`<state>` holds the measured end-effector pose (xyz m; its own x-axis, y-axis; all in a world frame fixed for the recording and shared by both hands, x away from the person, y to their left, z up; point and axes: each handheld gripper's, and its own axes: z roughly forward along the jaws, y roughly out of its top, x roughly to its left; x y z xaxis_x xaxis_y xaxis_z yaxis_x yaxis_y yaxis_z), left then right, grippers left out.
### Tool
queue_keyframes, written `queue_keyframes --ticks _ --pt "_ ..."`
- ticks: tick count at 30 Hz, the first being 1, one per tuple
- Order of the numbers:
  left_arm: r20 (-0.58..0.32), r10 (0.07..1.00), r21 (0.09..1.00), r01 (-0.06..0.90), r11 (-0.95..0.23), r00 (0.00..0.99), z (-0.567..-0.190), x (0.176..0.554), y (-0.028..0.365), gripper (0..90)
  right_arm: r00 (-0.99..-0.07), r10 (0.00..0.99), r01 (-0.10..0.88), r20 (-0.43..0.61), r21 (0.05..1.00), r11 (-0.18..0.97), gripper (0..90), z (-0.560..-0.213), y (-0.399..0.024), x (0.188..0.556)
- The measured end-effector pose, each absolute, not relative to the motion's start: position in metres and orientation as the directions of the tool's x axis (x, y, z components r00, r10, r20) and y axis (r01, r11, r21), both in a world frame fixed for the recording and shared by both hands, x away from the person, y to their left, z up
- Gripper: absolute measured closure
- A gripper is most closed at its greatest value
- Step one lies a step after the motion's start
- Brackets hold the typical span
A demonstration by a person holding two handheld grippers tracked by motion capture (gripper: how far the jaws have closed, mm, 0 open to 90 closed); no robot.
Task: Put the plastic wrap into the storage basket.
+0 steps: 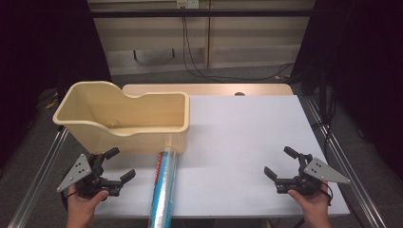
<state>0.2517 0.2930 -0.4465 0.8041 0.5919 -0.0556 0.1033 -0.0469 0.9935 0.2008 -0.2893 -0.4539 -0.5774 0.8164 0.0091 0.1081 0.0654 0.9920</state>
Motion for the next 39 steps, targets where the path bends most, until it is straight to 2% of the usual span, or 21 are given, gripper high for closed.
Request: queue_keyframes --ticks 16,39 --pt "-0.068 0.596 0.983 0.155 -0.095 0.8 -0.445 0.251 0.287 2.7 -0.577 0.817 0.118 0.002 0.99 0.081 0.8 -0.453 -0.288 0.2" --pt "-0.131 0.574 0.951 0.266 -0.158 0.809 -0.436 0.248 0.262 2.0 -0.573 0.82 0.123 -0.011 0.987 0.099 0.9 -0.454 -0.288 0.201"
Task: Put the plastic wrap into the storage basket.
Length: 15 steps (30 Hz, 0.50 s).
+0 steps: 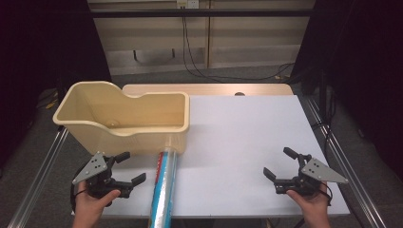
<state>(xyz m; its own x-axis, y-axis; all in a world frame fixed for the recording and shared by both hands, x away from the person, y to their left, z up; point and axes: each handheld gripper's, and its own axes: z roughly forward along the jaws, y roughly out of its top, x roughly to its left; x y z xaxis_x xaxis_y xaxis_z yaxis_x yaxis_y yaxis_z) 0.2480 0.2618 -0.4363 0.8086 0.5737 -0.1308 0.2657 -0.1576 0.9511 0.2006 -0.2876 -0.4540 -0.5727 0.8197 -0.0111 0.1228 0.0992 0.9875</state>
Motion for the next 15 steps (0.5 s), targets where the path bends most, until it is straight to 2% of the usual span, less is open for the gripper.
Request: queue_keyframes --ticks 15 --pt "-0.145 0.548 0.925 0.309 -0.22 0.824 -0.429 0.245 0.241 1.5 -0.574 0.819 0.13 -0.016 0.985 0.11 1.1 -0.455 -0.286 0.201"
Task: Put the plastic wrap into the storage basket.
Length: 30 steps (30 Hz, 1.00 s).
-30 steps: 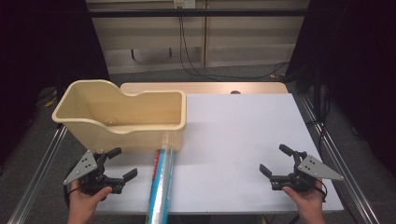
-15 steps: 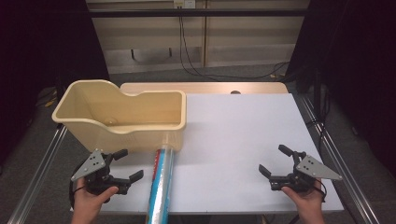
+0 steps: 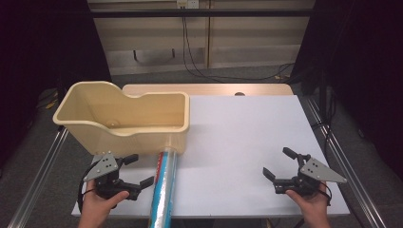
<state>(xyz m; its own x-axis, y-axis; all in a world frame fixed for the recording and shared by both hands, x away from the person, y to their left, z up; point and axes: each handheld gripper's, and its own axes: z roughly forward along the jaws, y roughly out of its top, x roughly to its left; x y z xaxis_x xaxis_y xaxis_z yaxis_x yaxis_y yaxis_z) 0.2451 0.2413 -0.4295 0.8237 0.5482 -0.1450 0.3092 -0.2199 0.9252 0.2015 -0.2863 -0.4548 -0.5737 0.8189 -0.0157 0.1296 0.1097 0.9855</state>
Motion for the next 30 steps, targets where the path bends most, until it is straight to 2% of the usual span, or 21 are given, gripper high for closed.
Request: queue_keyframes --ticks 19,30 --pt "-0.201 0.538 0.839 0.428 -0.337 0.818 -0.423 0.244 0.214 1.1 -0.576 0.817 0.141 -0.021 0.982 0.124 1.6 -0.456 -0.283 0.202" --pt "-0.265 0.574 0.729 0.551 -0.407 0.775 -0.417 0.246 0.2 0.0 -0.574 0.818 0.147 -0.018 0.981 0.125 1.6 -0.456 -0.284 0.202"
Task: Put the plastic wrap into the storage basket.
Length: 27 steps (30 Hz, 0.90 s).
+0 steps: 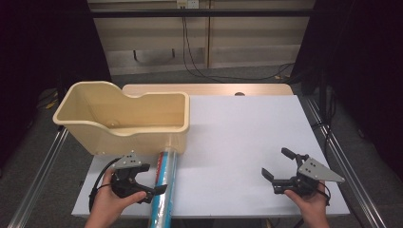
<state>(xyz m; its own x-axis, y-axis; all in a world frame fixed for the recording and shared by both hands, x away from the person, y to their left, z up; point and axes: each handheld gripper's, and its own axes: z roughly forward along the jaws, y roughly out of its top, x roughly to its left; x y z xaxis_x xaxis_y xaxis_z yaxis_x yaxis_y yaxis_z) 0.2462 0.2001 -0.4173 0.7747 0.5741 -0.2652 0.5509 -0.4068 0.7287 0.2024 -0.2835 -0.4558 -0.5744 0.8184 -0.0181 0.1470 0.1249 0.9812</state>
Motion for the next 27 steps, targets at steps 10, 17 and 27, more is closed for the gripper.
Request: queue_keyframes --ticks 10,17,27 --pt "-0.294 0.629 0.617 0.645 -0.45 0.72 -0.416 0.25 0.187 0.9 -0.579 0.815 0.149 -0.017 0.981 0.126 1.8 -0.456 -0.282 0.202" --pt "-0.308 0.677 0.52 0.714 -0.469 0.669 -0.422 0.253 0.177 1.8 -0.578 0.816 0.153 -0.014 0.98 0.125 2.2 -0.456 -0.283 0.202" --pt "-0.318 0.694 0.428 0.75 -0.503 0.647 -0.427 0.253 0.168 1.8 -0.577 0.816 0.153 -0.016 0.98 0.127 2.3 -0.456 -0.283 0.202"
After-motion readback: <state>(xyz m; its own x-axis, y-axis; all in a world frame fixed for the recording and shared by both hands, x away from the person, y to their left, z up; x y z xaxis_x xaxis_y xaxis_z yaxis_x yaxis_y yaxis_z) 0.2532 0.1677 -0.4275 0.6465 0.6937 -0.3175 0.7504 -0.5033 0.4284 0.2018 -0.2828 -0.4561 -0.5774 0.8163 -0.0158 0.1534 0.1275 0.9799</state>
